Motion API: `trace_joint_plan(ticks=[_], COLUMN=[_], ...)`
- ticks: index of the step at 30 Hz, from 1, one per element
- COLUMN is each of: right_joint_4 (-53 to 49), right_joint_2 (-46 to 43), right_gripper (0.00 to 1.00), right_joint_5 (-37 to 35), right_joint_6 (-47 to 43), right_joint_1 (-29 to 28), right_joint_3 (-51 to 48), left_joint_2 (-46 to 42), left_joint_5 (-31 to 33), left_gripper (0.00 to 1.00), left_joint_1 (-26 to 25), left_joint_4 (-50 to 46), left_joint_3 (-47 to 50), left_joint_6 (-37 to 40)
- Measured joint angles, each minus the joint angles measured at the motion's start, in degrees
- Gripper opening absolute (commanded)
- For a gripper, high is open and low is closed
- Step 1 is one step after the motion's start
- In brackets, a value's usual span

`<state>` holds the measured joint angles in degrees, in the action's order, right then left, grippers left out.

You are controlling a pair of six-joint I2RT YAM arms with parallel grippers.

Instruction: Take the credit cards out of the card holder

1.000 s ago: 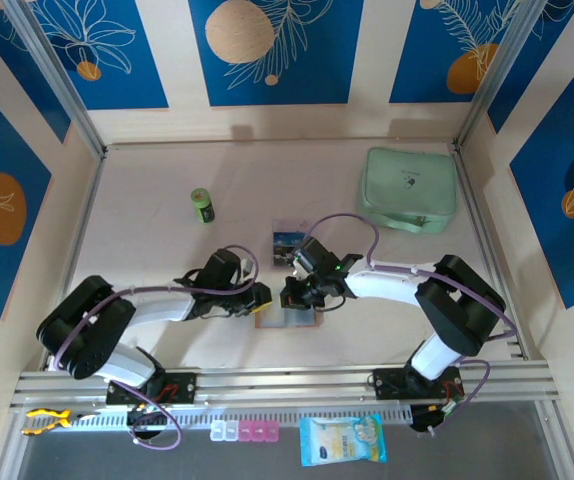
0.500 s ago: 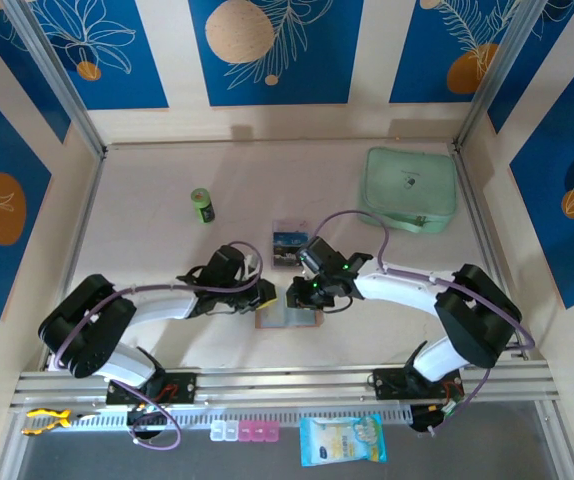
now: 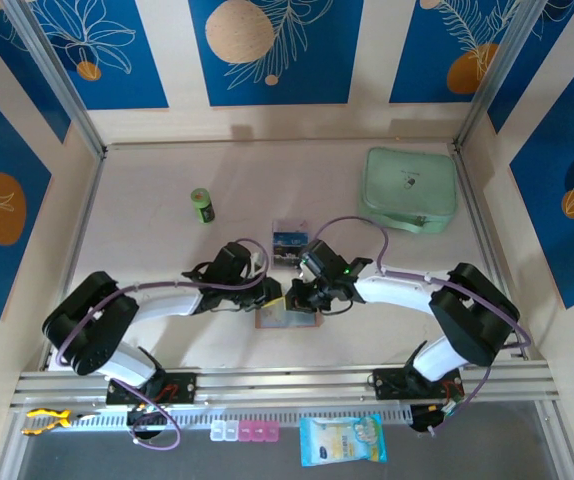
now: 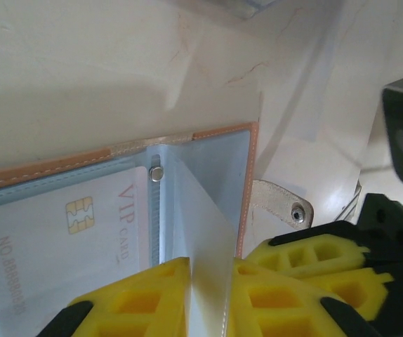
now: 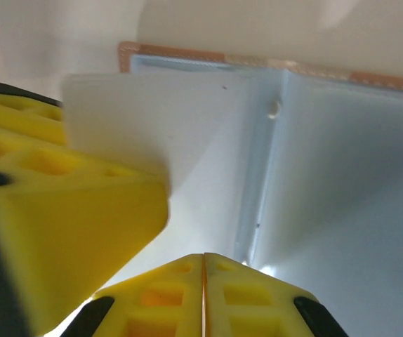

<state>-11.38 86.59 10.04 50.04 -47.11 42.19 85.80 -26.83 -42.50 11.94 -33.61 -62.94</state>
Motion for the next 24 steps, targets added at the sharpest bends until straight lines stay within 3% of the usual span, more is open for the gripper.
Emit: trace_joint_plan(ticks=[6, 12, 18, 24], right_joint_4=[-1.9, -8.3, -13.1, -13.7], right_joint_2=[-2.0, -14.6, -24.7, -26.0], right_gripper=[0.09, 0.11, 0.13, 0.12], right_joint_5=[-0.5, -4.5, -6.3, -4.8], right_joint_6=[0.4, 0.6, 0.4, 0.6], right_joint_1=[0.2, 3.8, 8.6, 9.2], right_joint_3=[-2.5, -4.6, -5.5, -6.6], left_joint_2=[2.8, 6.9, 11.4, 13.2], left_joint_5=[-0.4, -0.9, -1.6, -1.7], left_gripper=[0.42, 0.50, 0.52, 0.52], left_joint_1=[-1.3, -3.0, -4.2, -4.5], left_joint_4=[0.3, 1.0, 2.1, 2.5], left_joint_3=[-3.1, -6.9, -10.0, -10.4], left_joint_6=[0.0, 0.2, 0.2, 0.2])
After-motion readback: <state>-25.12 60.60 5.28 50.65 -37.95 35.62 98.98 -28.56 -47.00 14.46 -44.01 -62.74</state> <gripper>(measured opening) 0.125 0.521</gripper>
